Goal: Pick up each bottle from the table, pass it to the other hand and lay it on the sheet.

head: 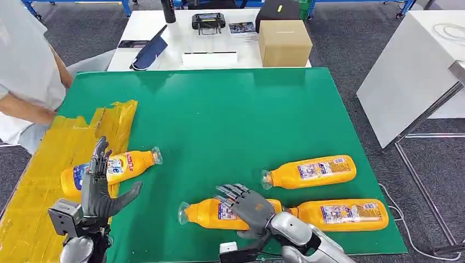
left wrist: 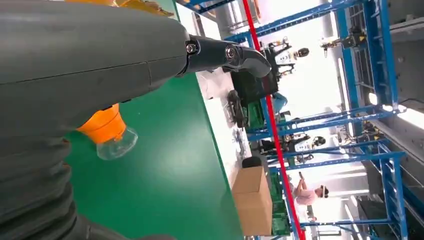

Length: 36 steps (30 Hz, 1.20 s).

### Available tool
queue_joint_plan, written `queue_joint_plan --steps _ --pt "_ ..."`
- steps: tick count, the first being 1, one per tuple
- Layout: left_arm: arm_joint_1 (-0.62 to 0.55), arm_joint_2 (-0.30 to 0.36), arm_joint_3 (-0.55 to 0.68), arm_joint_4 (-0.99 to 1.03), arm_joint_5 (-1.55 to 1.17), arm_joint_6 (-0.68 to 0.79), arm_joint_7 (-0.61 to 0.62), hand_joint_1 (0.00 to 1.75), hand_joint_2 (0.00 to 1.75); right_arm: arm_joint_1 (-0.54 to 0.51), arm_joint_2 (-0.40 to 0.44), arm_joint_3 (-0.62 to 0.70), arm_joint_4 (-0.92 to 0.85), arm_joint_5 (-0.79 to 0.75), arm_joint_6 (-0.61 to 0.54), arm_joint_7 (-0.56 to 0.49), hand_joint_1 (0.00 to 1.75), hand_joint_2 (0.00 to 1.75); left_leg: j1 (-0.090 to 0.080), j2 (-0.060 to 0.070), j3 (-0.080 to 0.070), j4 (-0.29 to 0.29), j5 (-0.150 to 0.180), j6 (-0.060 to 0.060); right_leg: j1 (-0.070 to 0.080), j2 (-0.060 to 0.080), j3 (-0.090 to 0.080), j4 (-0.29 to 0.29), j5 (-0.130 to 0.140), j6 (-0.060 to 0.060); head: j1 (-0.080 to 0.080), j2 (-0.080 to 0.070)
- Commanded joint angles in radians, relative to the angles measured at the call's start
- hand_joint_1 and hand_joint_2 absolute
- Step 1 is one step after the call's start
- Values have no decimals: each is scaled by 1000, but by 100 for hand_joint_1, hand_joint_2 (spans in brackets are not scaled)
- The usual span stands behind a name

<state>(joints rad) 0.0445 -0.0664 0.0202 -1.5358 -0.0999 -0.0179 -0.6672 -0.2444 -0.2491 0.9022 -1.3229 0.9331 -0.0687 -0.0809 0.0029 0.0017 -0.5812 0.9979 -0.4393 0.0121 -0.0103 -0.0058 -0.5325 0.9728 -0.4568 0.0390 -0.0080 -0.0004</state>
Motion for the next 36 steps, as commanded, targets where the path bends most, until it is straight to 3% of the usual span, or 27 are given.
queue_joint_plan --steps 1,6,18,19,20,23,30,31,32,35,36 --pt "-18 -14 25 26 5 0 5 0 175 -8 -18 -4 7 -1 3 5 0 175 1 -1 2 0 -1 0 1 0 3 -2 0 -1 0 0" --pt "-18 -14 25 26 5 0 5 0 175 -8 -18 -4 7 -1 3 5 0 175 1 -1 3 0 -1 0 1 0 4 -2 -1 -1 0 0" --pt "17 -36 45 -1 1 -16 25 0 175 52 79 -137 -15 183 -77 143 0 175 1 1 2 -1 -1 -1 1 1 2 -1 -1 -1 0 0" --pt "16 -36 46 0 0 -16 27 0 175 53 82 -143 -11 183 -76 143 0 175 0 0 0 0 0 0 0 0 0 -1 0 -1 0 0" --pt "1 -32 33 24 -3 -30 42 0 175 40 109 -199 71 43 53 187 0 175 1 0 2 -1 -1 -1 1 1 3 -1 0 -1 0 0" --pt "-13 -32 22 44 -8 -19 43 0 175 -16 134 -200 228 70 -8 183 0 175 1 1 2 -2 0 0 1 1 2 -2 1 -1 0 0" --pt "-11 -35 20 44 -7 -16 43 0 175 -31 158 -210 241 38 37 202 0 175 1 0 3 -2 0 0 1 0 4 -2 0 -1 0 0" --pt "-15 -34 16 48 -7 -16 43 0 175 -39 160 -212 258 24 45 199 5 175 1 0 4 -2 -1 -1 1 1 5 -3 0 -1 0 0" --pt "-21 -33 10 53 -8 -18 44 0 175 -44 165 -220 277 -1 58 188 30 175 2 0 5 -2 0 -1 2 1 5 -3 0 -1 0 0" --pt "-43 -31 -13 72 -6 -18 43 0 175 -80 170 -217 369 -37 76 171 52 175 2 -1 6 -2 0 -1 3 0 7 -4 1 -2 0 0" --pt "-49 -26 -23 80 -3 -19 45 0 175 -102 179 -205 420 -37 80 174 45 175 2 -1 6 -2 1 -1 2 -1 6 -4 1 -1 0 0"
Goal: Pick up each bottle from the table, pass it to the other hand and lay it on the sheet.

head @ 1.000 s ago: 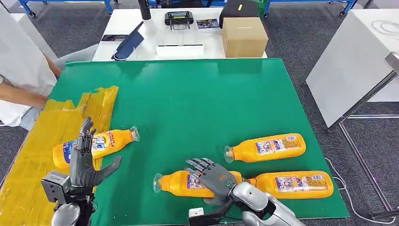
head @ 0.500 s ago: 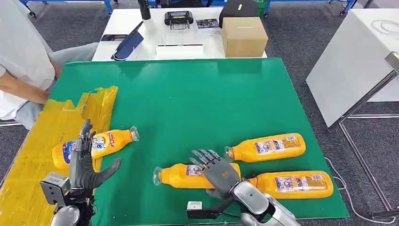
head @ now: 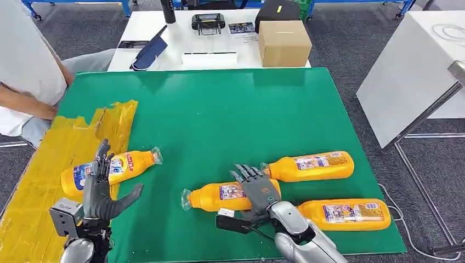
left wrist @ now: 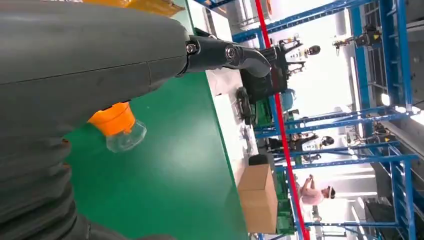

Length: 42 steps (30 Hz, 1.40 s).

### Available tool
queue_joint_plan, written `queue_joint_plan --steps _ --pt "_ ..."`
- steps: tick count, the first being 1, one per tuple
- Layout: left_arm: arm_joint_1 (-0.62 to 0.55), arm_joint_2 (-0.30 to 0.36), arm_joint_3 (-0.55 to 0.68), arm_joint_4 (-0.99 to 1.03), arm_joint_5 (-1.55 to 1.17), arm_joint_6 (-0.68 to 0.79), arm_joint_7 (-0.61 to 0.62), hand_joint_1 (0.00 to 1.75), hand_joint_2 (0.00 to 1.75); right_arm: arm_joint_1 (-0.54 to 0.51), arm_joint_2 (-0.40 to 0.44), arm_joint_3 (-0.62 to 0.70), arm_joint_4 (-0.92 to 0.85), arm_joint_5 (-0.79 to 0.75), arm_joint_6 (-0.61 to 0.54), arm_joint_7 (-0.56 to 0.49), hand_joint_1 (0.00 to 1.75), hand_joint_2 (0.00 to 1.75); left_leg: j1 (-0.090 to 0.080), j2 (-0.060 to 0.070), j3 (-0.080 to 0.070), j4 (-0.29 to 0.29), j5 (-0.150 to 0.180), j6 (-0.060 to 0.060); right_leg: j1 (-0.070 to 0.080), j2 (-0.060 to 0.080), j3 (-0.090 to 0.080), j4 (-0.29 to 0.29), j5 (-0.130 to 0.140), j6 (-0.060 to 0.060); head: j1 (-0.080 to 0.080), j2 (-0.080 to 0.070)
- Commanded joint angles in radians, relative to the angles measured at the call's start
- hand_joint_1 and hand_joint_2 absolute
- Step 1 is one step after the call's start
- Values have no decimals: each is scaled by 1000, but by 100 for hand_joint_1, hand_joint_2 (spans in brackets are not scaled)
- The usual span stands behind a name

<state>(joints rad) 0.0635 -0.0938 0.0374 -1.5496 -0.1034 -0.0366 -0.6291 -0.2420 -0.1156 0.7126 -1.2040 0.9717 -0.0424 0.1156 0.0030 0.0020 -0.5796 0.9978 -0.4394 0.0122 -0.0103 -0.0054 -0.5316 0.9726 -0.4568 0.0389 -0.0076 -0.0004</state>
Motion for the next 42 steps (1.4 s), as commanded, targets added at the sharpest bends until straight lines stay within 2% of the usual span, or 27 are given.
queue_joint_plan --steps 1,2,3,4,6,9,14,18,23,26,29,31,32,34,36,38,42 --pt "-73 3 -46 99 2 -1 7 0 175 -119 48 -1 332 -71 63 -17 45 175 1 -1 3 -2 1 0 1 -1 4 -3 1 -1 0 0" --pt "-79 4 -52 104 2 -2 6 0 175 -131 53 4 362 -72 65 -17 47 175 2 -1 5 -2 1 -1 2 0 5 -3 2 -1 0 0" --pt "-81 4 -56 108 3 -2 6 0 175 -137 53 10 381 -72 62 -16 80 175 2 0 6 -3 2 -1 2 0 6 -4 2 -1 0 0" --pt "-84 4 -57 112 4 -3 8 0 175 -141 57 11 395 -71 63 -15 131 175 2 -1 7 -3 2 0 2 -1 7 -4 2 -1 0 0" --pt "-89 5 -59 117 5 -2 9 0 175 -148 65 14 419 -72 64 -18 173 175 2 -2 10 -2 1 0 2 -1 7 -4 1 -1 0 0" --pt "-91 7 -63 115 6 0 9 0 175 -158 76 19 444 -75 50 -37 175 175 2 -2 12 -4 2 -1 2 -1 2 -5 4 -2 0 0" --pt "-91 7 -63 115 6 0 9 0 175 -158 76 19 444 -75 50 -37 175 175 2 1 14 -3 0 -1 2 1 2 -5 3 -2 0 0" --pt "-86 8 -67 108 12 2 9 0 175 -152 80 18 421 -90 40 -51 175 175 1 4 20 -2 -2 0 1 3 7 -3 1 -1 0 0" --pt "-73 6 -71 93 27 -3 7 0 175 -122 84 -22 355 -143 -9 -79 175 175 2 3 19 -3 -1 0 2 2 6 -4 2 -2 0 0" --pt "-48 7 -83 58 30 -13 14 0 175 -49 111 -121 223 -233 -100 -130 175 175 2 4 21 -2 -2 0 2 3 8 -3 1 -1 0 0" --pt "-31 15 -136 34 48 -67 48 0 175 67 138 -230 -9 -341 -219 -240 175 175 2 3 19 -1 -2 -1 2 2 7 -3 0 -2 0 0" --pt "-37 21 -179 41 51 -92 66 0 175 107 157 -271 -85 -390 -264 -297 175 175 2 3 17 -1 -3 -1 2 2 6 -2 0 -2 0 0" --pt "-39 22 -192 45 66 -111 77 0 175 118 167 -286 -105 -411 -284 -323 175 175 1 4 15 -1 -2 -1 1 2 13 -1 0 -1 0 0" --pt "-47 42 -256 54 137 -212 109 0 175 155 201 -336 -168 -477 -359 -416 175 175 2 1 10 1 -2 0 2 1 10 0 -1 0 0 0" --pt "-46 41 -272 55 148 -225 112 0 175 162 207 -346 -185 -489 -371 -430 175 175 1 -1 8 1 -2 0 1 0 8 0 -1 1 0 0" --pt "-53 55 -308 49 184 -259 132 0 175 179 225 -373 -210 -542 -409 -509 175 175 2 -1 6 0 -2 0 2 1 8 -1 0 1 0 0" --pt "-68 65 -353 47 206 -273 167 0 175 194 233 -374 -231 -574 -412 -536 175 175 2 -2 3 0 -1 0 2 1 4 -1 0 1 0 0"
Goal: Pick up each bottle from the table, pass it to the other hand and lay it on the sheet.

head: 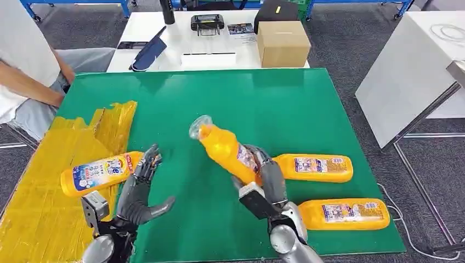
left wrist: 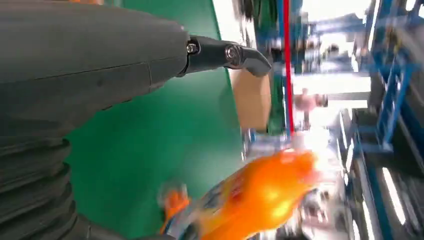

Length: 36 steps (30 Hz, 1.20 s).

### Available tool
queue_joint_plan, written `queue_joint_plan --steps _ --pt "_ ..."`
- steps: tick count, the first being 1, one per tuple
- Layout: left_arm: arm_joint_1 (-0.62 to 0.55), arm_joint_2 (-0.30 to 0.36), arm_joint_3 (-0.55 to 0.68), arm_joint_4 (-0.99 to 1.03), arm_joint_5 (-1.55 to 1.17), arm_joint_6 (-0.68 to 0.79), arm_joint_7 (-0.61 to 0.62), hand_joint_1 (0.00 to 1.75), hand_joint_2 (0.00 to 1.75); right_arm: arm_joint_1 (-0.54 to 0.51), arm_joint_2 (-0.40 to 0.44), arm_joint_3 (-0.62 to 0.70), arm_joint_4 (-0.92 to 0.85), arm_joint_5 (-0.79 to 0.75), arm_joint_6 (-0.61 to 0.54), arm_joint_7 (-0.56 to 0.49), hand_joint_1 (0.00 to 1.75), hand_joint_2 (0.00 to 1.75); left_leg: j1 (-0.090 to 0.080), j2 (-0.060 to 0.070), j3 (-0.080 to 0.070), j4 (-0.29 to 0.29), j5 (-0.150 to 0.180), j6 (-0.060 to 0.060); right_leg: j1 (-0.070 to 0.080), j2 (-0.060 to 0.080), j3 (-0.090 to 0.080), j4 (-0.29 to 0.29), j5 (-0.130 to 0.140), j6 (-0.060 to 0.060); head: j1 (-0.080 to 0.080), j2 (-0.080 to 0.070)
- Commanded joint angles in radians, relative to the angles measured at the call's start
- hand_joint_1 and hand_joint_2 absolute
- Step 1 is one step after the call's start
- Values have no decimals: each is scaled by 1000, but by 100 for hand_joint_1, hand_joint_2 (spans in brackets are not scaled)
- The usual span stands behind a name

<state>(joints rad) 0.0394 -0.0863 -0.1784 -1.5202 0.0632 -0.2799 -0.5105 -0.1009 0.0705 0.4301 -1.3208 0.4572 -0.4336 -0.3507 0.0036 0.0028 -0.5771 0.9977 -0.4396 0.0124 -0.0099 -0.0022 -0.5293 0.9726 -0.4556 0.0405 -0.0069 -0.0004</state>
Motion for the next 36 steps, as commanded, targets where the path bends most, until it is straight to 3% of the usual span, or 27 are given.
queue_joint_plan --steps 1,16,27,36 --pt "-49 63 -150 23 59 -40 75 0 175 52 46 -87 -108 -62 -18 -71 175 175 0 -2 -1 0 0 0 0 -2 0 0 0 -1 -1 0" --pt "-58 72 -199 -12 72 -39 85 0 175 39 50 -50 -43 -63 28 -70 175 175 1 -1 -1 0 0 0 1 0 -1 -1 0 -1 -1 0" --pt "-144 69 -212 20 201 -16 138 0 175 -70 95 240 274 -15 144 -76 175 175 3 2 2 -2 -1 -2 3 3 2 -3 1 -3 -1 0" --pt "-176 59 -207 63 243 -13 153 0 175 -109 96 330 322 -23 181 -84 175 175 2 0 0 -1 0 -1 3 0 0 -2 0 -1 -1 0"
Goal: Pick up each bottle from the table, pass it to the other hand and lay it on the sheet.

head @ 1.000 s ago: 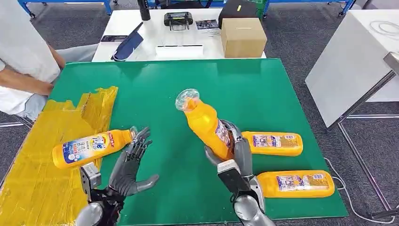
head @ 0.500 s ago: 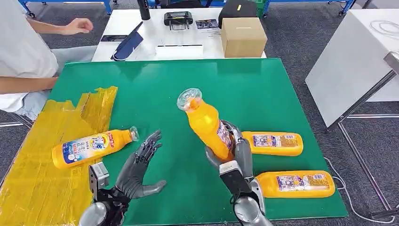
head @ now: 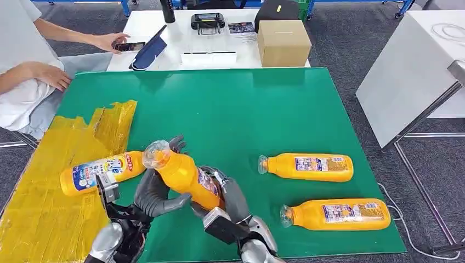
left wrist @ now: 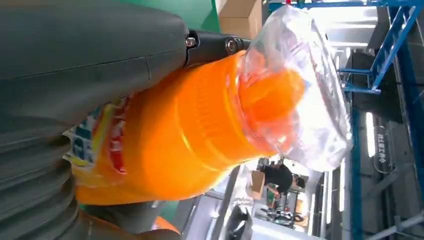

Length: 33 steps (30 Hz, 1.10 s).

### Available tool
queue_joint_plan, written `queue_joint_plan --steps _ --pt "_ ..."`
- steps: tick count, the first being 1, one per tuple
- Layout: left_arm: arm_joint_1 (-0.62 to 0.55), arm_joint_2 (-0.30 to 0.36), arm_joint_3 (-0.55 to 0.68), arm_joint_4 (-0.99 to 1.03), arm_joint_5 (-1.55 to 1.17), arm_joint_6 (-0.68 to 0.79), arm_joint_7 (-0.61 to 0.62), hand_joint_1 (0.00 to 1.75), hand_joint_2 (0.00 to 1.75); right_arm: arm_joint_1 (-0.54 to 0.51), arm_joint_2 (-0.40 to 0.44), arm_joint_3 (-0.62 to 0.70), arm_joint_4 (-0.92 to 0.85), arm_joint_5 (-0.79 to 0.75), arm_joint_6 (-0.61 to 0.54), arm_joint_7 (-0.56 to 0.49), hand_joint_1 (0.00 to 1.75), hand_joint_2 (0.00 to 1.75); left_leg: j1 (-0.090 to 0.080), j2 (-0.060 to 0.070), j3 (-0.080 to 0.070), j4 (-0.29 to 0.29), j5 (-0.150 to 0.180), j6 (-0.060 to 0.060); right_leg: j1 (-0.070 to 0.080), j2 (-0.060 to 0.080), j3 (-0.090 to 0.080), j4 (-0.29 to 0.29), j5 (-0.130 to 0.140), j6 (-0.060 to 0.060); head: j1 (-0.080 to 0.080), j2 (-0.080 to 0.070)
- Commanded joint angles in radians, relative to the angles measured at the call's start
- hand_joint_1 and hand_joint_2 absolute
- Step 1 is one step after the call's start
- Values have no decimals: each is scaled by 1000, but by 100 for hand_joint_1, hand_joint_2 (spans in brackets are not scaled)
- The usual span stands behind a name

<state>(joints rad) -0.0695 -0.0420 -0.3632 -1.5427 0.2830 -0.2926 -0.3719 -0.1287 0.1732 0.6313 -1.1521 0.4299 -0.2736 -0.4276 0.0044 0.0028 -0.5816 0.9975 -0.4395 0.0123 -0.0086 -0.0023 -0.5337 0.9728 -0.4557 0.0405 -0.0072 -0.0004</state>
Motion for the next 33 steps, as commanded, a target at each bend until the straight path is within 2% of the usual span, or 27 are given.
queue_joint_plan --steps 1,5,6,13,14,15,16,33 --pt "-68 14 -22 87 25 0 15 0 175 -83 -6 133 158 6 20 -6 175 175 0 0 3 -1 0 0 0 0 3 -2 0 -1 0 0" --pt "-70 13 -21 92 29 3 15 0 175 -89 -4 147 173 11 10 -5 175 175 0 0 2 -1 0 0 0 0 2 -1 0 -1 0 0" --pt "-71 13 -22 97 23 13 15 0 175 -90 -5 151 174 5 5 -6 175 175 2 0 6 -2 -1 -1 2 0 6 -3 0 -2 0 0" --pt "-75 15 -30 109 -14 45 11 0 175 -90 -8 153 169 -4 -2 -4 175 175 0 -1 1 -1 0 0 0 -1 1 -1 0 0 0 0" --pt "-78 18 -35 119 -34 56 6 5 175 -90 -10 153 163 -8 -5 -2 175 175 1 -1 3 -1 0 0 1 -1 3 -2 0 -1 0 0" --pt "-80 20 -38 123 -52 69 2 82 175 -89 -10 152 162 -11 -8 -2 175 175 1 -1 4 -1 -1 0 1 -1 4 -2 0 -1 0 0" --pt "-82 26 -46 127 -89 85 -11 175 175 -89 -12 151 157 -14 -9 -1 175 175 1 -1 2 -1 0 0 1 -1 3 -2 0 -1 0 0" --pt "-77 25 -17 127 -140 117 -31 175 175 -47 -30 81 38 -54 -54 -12 175 175 0 -1 1 -1 0 0 0 -1 1 -1 0 -1 0 0"
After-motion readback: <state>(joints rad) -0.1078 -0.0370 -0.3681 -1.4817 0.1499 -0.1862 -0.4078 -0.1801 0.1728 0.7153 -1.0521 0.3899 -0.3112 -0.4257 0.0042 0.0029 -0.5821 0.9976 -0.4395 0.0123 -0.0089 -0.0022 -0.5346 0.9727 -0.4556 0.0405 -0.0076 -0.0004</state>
